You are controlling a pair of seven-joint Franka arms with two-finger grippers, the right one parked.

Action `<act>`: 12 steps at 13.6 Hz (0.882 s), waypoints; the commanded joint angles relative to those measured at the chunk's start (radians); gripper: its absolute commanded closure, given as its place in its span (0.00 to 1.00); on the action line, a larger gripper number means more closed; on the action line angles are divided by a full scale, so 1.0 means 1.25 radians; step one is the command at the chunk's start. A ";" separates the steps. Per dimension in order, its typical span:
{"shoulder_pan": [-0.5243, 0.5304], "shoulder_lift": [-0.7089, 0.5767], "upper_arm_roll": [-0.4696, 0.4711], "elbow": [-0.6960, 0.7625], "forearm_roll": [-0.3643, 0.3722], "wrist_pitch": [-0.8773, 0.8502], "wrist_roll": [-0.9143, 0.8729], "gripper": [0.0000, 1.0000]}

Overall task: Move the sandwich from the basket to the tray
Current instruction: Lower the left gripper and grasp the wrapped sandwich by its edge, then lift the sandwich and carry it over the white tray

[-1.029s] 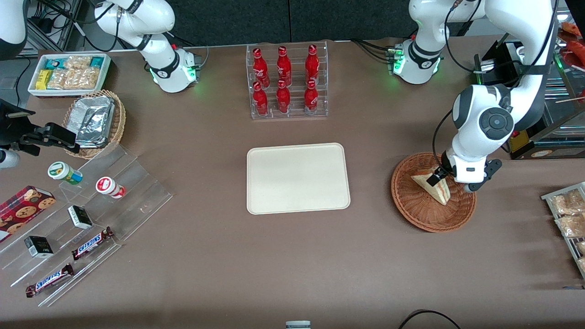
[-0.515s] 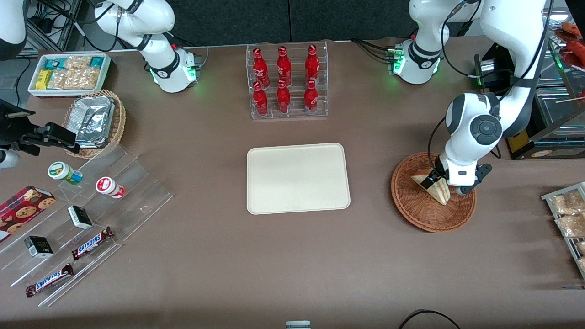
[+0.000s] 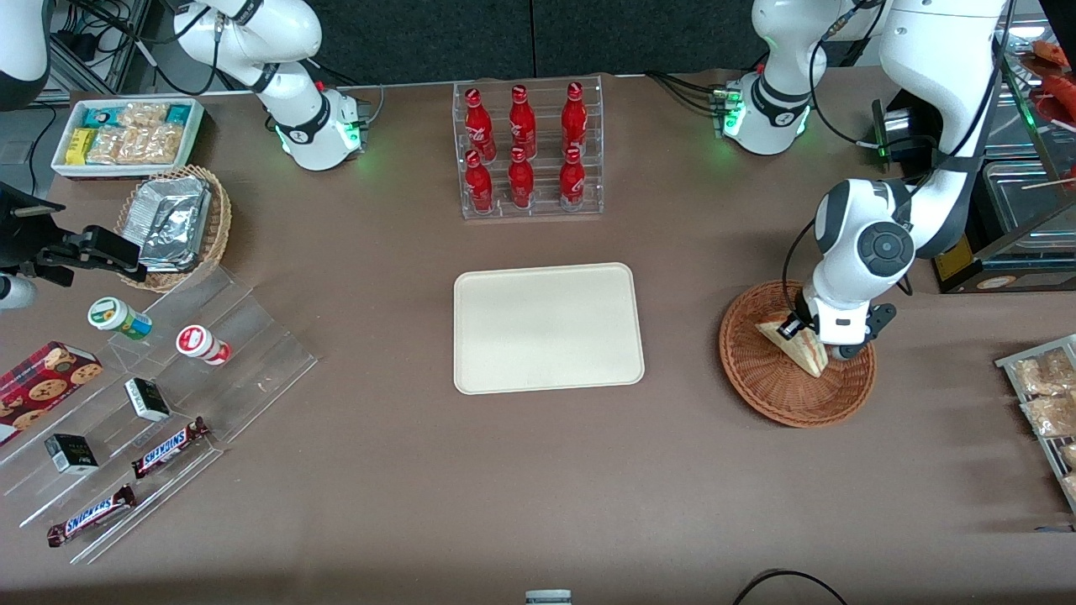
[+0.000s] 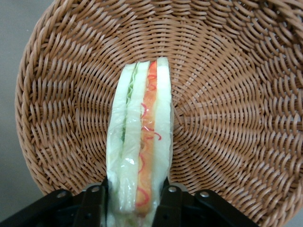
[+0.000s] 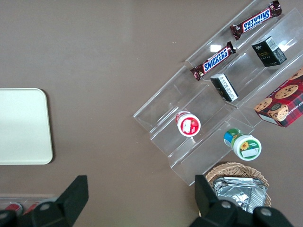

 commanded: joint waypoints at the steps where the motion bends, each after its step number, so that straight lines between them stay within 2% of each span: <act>1: -0.005 -0.019 0.001 0.006 0.015 -0.003 -0.022 1.00; 3: -0.011 -0.040 -0.002 0.034 0.015 -0.064 -0.022 1.00; 9: -0.166 -0.042 -0.006 0.261 0.016 -0.381 -0.011 1.00; 12: -0.253 -0.025 -0.006 0.298 0.010 -0.408 -0.011 1.00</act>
